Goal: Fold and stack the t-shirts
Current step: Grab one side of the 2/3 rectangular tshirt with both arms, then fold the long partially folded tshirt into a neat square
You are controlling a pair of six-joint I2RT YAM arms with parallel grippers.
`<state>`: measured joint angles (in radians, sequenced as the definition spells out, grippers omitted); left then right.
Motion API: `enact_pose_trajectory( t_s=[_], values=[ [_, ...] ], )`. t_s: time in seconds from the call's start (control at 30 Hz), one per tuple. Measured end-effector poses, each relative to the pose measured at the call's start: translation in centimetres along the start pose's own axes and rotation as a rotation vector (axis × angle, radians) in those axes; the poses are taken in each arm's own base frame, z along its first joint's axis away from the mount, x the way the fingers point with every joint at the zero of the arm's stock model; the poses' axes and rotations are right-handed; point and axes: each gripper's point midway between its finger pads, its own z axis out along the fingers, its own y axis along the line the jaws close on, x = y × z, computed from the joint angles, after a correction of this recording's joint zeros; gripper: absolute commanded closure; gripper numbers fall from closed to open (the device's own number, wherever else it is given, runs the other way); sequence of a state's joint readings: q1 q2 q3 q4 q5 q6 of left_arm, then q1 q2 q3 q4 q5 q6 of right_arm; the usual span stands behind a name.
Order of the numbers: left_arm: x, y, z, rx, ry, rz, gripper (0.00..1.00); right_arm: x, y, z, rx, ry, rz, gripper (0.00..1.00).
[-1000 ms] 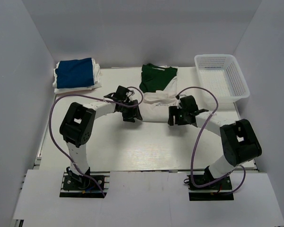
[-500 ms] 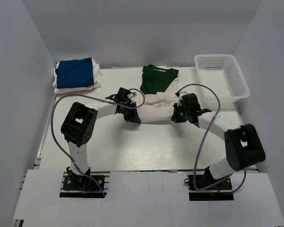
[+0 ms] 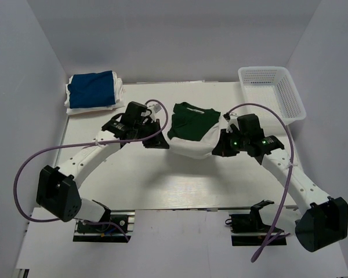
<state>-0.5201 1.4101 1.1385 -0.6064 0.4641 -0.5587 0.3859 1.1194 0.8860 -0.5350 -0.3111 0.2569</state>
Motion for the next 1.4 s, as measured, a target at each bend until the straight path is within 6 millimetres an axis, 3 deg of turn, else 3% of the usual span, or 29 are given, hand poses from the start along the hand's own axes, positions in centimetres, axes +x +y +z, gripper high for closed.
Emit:
enact_pose_trajectory(
  t_s=[0.23,0.5,0.77,1.03,1.23,1.4],
  values=[
    [-1.6,0.0,-0.1,-0.009,-0.046,-0.029,1.00,-1.2,0.3,-0.9,-0.008,-0.038,0.063,1.00],
    [-9.6,-0.5,1.8,-0.088,-0.212,-0.027,1.00,-5.8,-1.4,0.6,-0.011,-0.071,0.123,1.00],
    [-15.5,0.7,4.6,-0.160,-0.290,-0.034,1.00,-11.3,-3.8,2.0,-0.015,-0.138,0.139,1.00],
    [-20.5,3.7,8.4,-0.207,-0.315,-0.058,1.00,-14.8,-6.5,6.1,-0.084,-0.098,0.179,1.00],
    [-20.9,8.0,11.4,-0.256,-0.286,-0.108,1.00,-14.9,-9.0,10.3,-0.111,-0.033,0.237,1.00],
    [-23.3,9.8,14.6,-0.233,-0.308,-0.120,1.00,-17.2,-11.7,12.7,-0.069,-0.068,0.264,1.00]
  ],
)
